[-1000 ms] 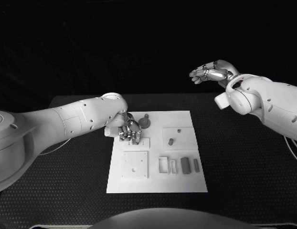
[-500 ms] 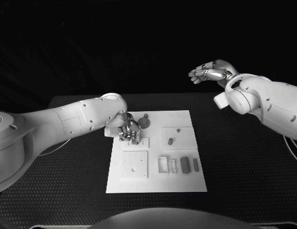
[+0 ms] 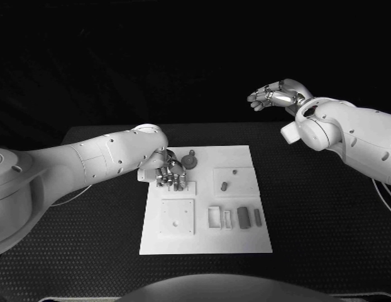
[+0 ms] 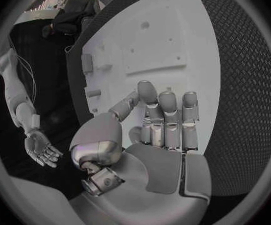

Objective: Assemble the parts on the task board

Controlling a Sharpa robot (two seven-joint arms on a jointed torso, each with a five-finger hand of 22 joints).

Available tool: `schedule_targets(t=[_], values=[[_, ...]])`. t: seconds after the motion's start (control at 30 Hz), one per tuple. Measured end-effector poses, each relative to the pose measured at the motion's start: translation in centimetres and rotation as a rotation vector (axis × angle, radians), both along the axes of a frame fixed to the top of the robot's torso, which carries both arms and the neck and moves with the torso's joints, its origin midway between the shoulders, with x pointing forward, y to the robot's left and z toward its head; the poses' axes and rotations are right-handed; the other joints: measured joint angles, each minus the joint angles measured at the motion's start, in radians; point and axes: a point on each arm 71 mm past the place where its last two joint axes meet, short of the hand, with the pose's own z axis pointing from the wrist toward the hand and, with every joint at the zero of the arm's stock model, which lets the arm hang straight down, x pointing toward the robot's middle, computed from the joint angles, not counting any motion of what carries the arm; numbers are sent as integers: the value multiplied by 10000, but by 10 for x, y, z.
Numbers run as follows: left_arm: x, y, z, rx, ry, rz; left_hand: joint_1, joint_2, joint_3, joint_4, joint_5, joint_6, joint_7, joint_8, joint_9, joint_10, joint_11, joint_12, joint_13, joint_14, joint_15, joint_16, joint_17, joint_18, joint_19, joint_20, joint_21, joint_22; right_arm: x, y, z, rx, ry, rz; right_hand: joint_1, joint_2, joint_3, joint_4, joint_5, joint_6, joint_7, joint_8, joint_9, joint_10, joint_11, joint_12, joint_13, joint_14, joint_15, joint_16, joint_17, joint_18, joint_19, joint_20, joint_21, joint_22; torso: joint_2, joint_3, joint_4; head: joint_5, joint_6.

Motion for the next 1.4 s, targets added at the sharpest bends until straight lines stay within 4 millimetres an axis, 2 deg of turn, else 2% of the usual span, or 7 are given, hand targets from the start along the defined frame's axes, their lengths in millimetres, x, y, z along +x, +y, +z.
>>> schedule_targets(t=[0.2,0.23,0.27,0.43,0.8,1.2,1.4], values=[[-2,0,-3,78,8,-50,-235,-189,-301,190,-135,177,-177,1,28,6,3,0,1,0,0,0,-11,0,0,0,0,-1,0,0,0,-3,3,7,0,0,0,0,0,0,0,0,-9,0,0,0,1,1,0,0,-14,6,0,0,0,0,0,-8,7,-3,-9],[-2,1,-3,99,7,-40,-286,-240,-329,218,-138,914,-432,-6,40,-57,-18,-7,-1,0,0,8,-11,0,-1,0,0,-1,0,0,0,-3,4,8,0,0,0,0,0,0,0,0,-10,0,0,0,-5,1,-1,0,-14,7,0,0,0,0,0,-9,7,-3,-8],[-2,2,-3,111,6,-33,-296,-250,-377,266,-149,1214,-507,-8,42,-52,-9,-7,-1,0,0,40,-11,0,0,0,0,-1,0,0,0,-4,5,10,0,0,0,0,0,0,0,0,-10,0,0,0,-12,1,-1,0,-14,8,0,0,0,0,0,-9,7,-1,-3],[-2,7,-4,158,-20,39,-529,-592,-663,394,-150,1242,-535,-9,87,-20,23,-7,-1,0,0,40,-11,0,-1,0,0,-1,0,0,-1,-14,10,4,0,0,0,0,0,0,0,0,-13,0,0,0,-12,1,-1,0,-14,9,0,0,0,-1,2,-9,0,11,0],[-1,12,-4,196,-168,173,-822,-956,-1191,418,-150,1241,-535,-67,134,-19,23,-7,0,0,1,39,-23,0,-1,0,0,-15,0,-2,-1,-33,19,-26,0,0,0,0,0,0,0,0,-20,-1,0,0,-21,1,-1,0,-24,11,-39,39,-38,8,1,-9,0,-3,33],[-7,25,-3,35,-309,357,-1056,-1860,-1211,866,-150,1241,-535,-115,172,-19,23,-8,1,-36,-35,39,-61,0,-2,0,-40,-61,0,-7,-2,-66,34,-101,0,0,0,0,0,0,0,0,-48,-1,0,-38,-42,-3,3,0,-58,13,-39,39,-38,24,-9,-3,1,-6,88],[-2,38,27,-460,-815,645,-984,-1932,-1176,901,-150,1241,-536,-156,186,-20,22,-53,-1,-56,-53,39,-66,0,-2,0,-39,-60,0,-14,-2,-111,40,-221,0,0,0,1,0,0,0,0,-52,-1,0,-38,-43,-25,25,0,-70,14,-39,39,-38,23,-15,-5,26,-26,176]])
